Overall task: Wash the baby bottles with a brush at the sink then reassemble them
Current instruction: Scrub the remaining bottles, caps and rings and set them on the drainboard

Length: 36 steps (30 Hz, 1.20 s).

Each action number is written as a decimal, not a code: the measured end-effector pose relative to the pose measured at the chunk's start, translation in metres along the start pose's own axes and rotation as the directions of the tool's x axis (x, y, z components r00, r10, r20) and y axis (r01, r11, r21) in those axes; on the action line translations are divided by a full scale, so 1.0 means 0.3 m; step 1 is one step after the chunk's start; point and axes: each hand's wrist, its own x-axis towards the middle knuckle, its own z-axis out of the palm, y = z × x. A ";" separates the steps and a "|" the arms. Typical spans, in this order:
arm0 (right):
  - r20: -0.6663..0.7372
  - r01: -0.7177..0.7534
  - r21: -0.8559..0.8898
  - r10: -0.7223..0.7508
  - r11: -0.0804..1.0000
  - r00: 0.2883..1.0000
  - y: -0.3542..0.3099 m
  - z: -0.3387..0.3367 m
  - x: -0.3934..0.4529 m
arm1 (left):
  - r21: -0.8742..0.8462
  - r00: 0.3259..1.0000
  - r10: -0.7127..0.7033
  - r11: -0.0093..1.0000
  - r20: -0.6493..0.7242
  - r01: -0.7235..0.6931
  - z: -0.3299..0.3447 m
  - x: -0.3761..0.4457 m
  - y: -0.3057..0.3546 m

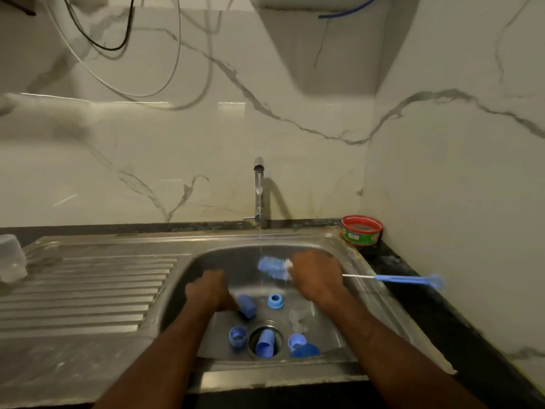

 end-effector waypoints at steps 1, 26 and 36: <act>0.048 -0.006 0.021 0.005 1.000 0.999 0.005 0.000 -0.003 | 0.032 0.997 -0.035 0.999 0.066 0.033 0.010 -0.002 0.002; -0.016 0.086 0.286 -0.085 0.954 0.996 -0.256 -0.095 -0.064 | -0.092 0.934 0.034 0.993 -0.356 -0.071 -0.289 -0.191 -0.268; -0.036 0.359 0.392 -0.375 0.847 0.926 -0.932 -0.199 -0.066 | 0.150 0.903 -0.229 0.942 -0.364 0.300 -0.576 -0.360 -0.892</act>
